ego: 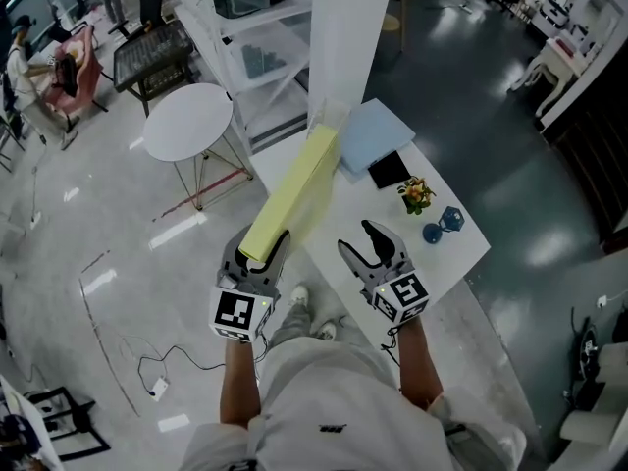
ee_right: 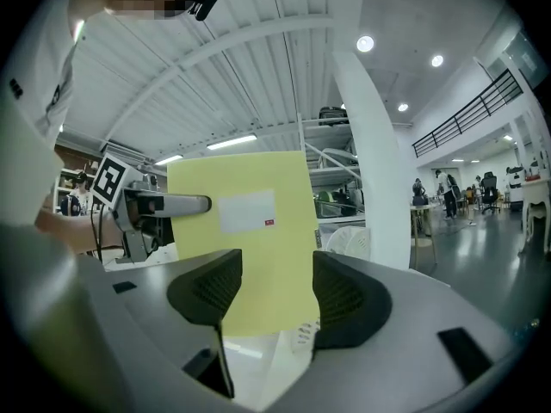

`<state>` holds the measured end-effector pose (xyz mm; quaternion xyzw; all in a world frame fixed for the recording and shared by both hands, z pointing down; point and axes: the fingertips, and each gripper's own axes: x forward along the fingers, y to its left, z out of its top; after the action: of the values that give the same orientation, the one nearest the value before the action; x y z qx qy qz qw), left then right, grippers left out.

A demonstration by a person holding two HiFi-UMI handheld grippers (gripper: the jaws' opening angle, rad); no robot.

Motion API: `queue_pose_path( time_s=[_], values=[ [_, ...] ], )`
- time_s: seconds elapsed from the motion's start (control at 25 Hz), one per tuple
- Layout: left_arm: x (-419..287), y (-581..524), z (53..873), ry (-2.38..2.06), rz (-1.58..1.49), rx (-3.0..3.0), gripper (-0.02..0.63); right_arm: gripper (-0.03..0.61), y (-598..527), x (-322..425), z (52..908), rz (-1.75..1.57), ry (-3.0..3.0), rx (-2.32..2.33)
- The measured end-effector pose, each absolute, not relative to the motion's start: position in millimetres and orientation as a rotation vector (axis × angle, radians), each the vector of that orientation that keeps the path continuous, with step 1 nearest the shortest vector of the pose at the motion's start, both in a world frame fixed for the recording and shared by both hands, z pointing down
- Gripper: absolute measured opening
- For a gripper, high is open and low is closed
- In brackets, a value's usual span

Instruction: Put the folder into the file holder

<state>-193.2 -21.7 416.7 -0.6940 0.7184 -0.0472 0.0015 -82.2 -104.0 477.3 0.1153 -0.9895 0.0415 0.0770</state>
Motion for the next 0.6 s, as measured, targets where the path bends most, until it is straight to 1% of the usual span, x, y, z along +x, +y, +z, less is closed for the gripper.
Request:
queue_pose_path(
  time_s=[0.6],
  values=[
    [-267.4,-94.0,402.7,2.290,-0.025,-2.062,0.164,0.252,-147.6,-147.6,486.7,0.134,-2.931,0.358]
  ],
)
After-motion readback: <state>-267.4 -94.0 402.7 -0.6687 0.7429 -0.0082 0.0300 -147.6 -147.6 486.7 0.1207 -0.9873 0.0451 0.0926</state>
